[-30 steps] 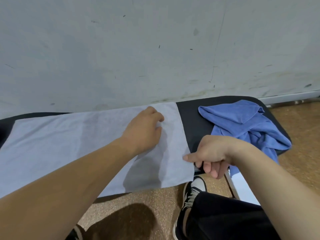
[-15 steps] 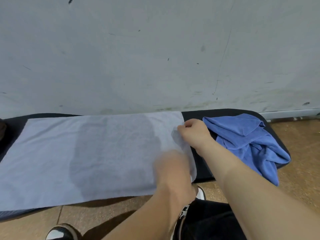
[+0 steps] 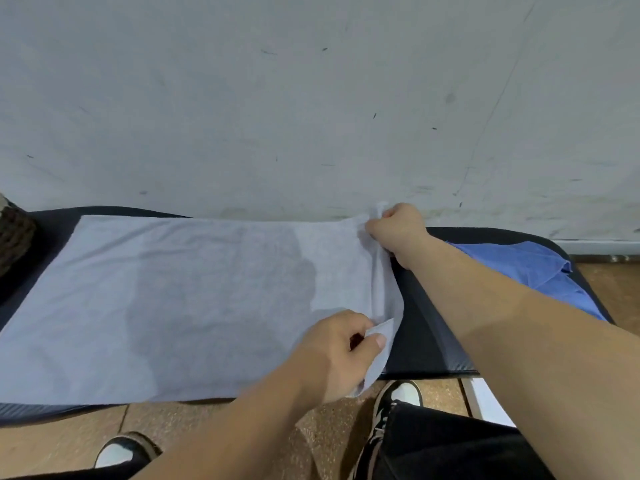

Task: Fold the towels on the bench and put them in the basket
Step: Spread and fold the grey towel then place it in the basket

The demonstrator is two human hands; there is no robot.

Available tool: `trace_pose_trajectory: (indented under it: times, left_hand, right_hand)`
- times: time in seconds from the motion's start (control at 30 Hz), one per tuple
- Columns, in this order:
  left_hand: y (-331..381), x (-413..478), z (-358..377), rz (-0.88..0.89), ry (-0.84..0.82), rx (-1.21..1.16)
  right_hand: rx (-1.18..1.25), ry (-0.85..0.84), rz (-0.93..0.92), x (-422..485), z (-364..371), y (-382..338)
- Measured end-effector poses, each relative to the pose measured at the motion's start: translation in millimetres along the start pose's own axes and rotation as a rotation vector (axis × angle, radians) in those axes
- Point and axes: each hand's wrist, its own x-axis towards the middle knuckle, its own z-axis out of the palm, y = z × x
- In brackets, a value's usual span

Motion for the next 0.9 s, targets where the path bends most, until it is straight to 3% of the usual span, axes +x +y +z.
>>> trace_pose_trajectory:
  times: [0.17,0.47,0.67,0.9]
  left_hand:
    - [1.8,-2.3,0.6,0.037,-0.071,-0.052]
    - [45.8,-4.4,15.4,0.029,-0.119,-0.284]
    - [95.2,-4.5,38.6,0.137,-0.185,-0.342]
    - [91.9,-36.5,-13.3,0.089,-0.14,-0.301]
  right_hand:
    - [0.186,0.11,0.03,14.8,-3.6,2.9]
    - [-0.144,0.261,-0.087,10.4,-59.1,23.2]
    - [-0.317,0.369,-0.081,-10.3,-117.0,5.4]
    - [-0.003,0.248,-0.085,-19.3,-94.4,-40.2]
